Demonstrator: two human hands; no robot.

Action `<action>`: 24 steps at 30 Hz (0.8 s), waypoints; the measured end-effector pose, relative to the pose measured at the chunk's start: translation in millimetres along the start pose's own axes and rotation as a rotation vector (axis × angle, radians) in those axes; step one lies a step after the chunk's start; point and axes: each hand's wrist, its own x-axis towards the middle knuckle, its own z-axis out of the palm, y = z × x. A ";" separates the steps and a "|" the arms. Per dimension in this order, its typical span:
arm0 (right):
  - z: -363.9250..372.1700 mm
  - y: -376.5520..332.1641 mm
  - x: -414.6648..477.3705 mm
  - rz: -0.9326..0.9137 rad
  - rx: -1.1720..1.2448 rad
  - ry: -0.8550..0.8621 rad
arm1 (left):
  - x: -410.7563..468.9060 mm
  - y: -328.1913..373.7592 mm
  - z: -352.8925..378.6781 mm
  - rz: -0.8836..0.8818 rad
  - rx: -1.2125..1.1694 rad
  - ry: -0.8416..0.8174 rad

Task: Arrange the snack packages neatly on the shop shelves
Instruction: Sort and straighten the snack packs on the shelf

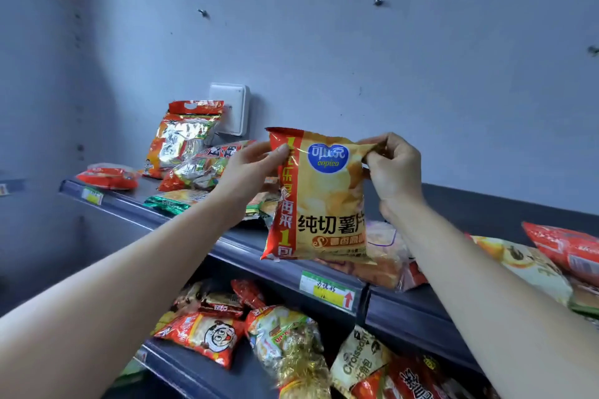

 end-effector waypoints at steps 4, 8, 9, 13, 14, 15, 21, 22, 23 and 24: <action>24.6 2.1 -23.9 0.045 0.060 -0.158 | -27.2 6.0 -28.5 -0.033 0.032 0.151; 58.3 6.9 -50.0 0.143 0.134 -0.308 | -53.4 -0.3 -65.1 -0.078 0.042 0.361; 67.9 6.6 -57.2 0.188 0.172 -0.336 | -59.8 -2.4 -75.3 -0.091 0.047 0.398; 108.6 11.1 -90.3 0.238 0.167 -0.476 | -85.9 -13.5 -122.8 -0.145 0.091 0.492; 119.3 14.0 -100.1 0.231 0.126 -0.513 | -91.8 -18.0 -136.2 -0.161 0.096 0.515; 130.7 17.3 -110.0 0.231 0.090 -0.544 | -97.8 -22.4 -149.9 -0.179 0.093 0.535; 204.8 42.5 -164.3 0.425 -0.002 -0.708 | -123.6 -65.5 -242.8 -0.330 0.074 0.578; 218.8 49.4 -172.3 0.465 -0.005 -0.722 | -125.9 -75.7 -259.4 -0.359 0.064 0.586; 233.5 58.0 -179.8 0.491 -0.015 -0.726 | -128.3 -85.5 -275.1 -0.386 0.058 0.588; 248.2 67.2 -185.7 0.506 -0.029 -0.718 | -129.2 -95.9 -290.8 -0.410 0.059 0.579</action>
